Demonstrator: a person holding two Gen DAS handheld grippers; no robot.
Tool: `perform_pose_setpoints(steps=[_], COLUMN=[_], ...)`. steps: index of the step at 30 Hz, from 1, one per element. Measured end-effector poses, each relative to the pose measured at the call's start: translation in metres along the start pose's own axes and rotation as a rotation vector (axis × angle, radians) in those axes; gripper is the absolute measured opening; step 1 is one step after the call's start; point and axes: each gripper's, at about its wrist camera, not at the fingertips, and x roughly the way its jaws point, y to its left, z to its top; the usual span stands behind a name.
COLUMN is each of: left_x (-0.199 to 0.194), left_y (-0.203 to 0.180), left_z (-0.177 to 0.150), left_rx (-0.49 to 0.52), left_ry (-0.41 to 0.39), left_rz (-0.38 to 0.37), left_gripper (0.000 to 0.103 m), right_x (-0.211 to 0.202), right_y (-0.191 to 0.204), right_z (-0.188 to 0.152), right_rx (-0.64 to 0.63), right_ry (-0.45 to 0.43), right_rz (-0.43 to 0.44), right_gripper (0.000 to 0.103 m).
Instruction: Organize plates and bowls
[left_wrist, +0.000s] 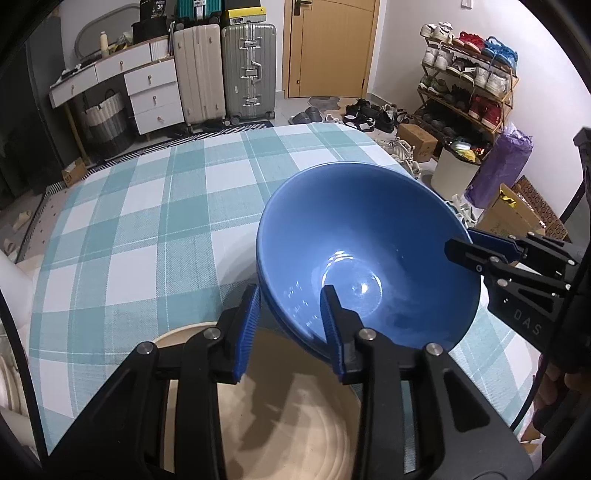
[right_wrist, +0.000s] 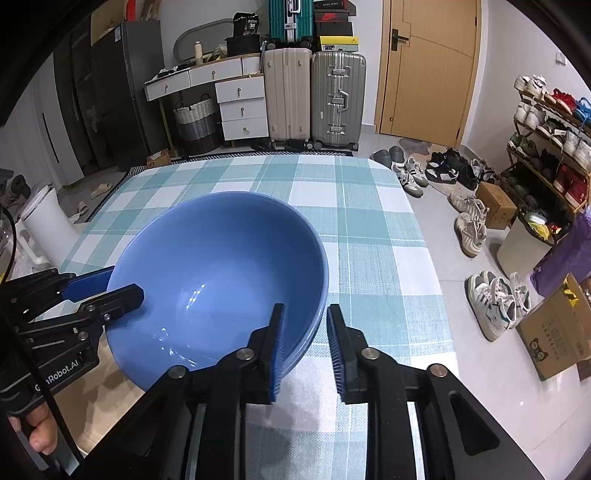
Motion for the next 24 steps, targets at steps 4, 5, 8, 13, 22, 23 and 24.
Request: perform_pose_setpoints(steps=[4, 5, 8, 13, 22, 23, 24], left_x=[-0.002, -0.004, -0.01, -0.017, -0.008, -0.004, -0.002], left_y=[0.004, 0.005, 0.006, 0.012, 0.032, 0.035, 0.037], left_z=[-0.001, -0.001, 0.0, 0.001, 0.0, -0.001, -0.001], left_rx=[-0.007, -0.007, 0.004, -0.004, -0.084, -0.094, -0.104], left_ry=[0.001, -0.002, -0.019, -0.038, -0.018, -0.012, -0.007], left_rz=[-0.015, -0.018, -0.022, -0.056, -0.12, -0.121, -0.119], left_gripper=[0.049, 0.054, 0.079, 0.093, 0.102, 0.102, 0.102], right_x=[-0.009, -0.012, -0.019, -0.028, -0.023, -0.021, -0.019], right_y=[-0.003, -0.003, -0.007, -0.012, -0.026, -0.027, -0.028], right_z=[0.001, 0.001, 0.002, -0.001, -0.013, -0.015, -0.016], right_rx=[0.0, 0.003, 0.02, 0.055, 0.175, 0.185, 0.197], right_ry=[-0.02, -0.029, -0.038, -0.056, -0.07, -0.067, -0.063], right_rz=[0.019, 0.019, 0.024, 0.039, 0.078, 0.085, 0.093], right_gripper=[0.052, 0.054, 0.063, 0.091, 0.102, 0.102, 0.102])
